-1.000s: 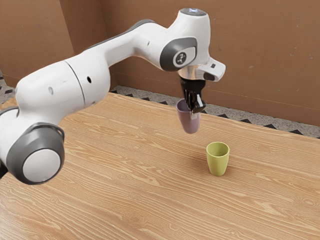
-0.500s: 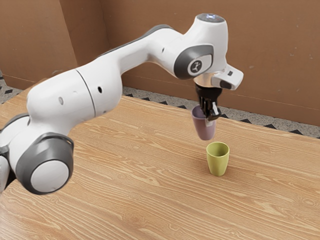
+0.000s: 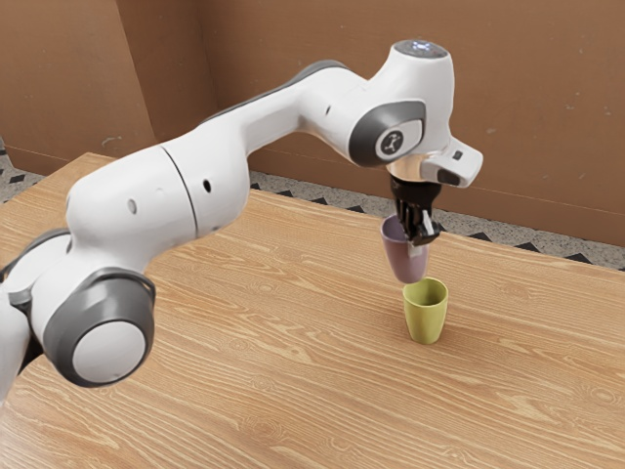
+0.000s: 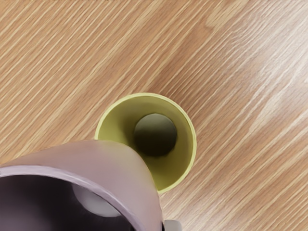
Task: Place the left cup onto the right cup
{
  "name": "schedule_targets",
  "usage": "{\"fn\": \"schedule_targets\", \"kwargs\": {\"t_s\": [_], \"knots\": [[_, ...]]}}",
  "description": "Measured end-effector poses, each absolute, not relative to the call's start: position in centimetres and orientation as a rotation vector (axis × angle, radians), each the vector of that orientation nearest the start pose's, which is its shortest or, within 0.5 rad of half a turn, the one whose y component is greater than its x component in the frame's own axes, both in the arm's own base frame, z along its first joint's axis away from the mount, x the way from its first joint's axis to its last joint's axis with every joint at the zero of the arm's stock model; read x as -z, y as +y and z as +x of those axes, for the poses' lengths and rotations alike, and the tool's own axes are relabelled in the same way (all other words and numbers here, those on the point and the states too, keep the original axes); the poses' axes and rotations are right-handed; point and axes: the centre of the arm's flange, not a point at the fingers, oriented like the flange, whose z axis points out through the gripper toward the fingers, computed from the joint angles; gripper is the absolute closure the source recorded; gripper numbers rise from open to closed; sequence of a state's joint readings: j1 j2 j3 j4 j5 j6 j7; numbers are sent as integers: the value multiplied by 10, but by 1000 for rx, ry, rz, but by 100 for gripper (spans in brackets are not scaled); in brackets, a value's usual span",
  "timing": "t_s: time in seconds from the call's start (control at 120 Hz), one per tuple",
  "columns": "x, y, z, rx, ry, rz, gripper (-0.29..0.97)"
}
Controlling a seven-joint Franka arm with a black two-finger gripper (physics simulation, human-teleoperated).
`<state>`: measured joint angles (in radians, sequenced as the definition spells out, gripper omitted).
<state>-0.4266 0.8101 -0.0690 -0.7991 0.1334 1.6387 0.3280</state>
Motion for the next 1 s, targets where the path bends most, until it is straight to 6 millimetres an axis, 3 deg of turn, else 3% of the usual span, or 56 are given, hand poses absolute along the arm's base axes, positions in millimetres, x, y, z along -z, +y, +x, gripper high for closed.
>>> {"fn": "schedule_targets", "kwargs": {"t_s": [0.6, 1.0], "knots": [[-436, -350, 687, 52, 1239, -2813, 79], [-416, -353, 690, 20, 1239, -2820, 79]]}}
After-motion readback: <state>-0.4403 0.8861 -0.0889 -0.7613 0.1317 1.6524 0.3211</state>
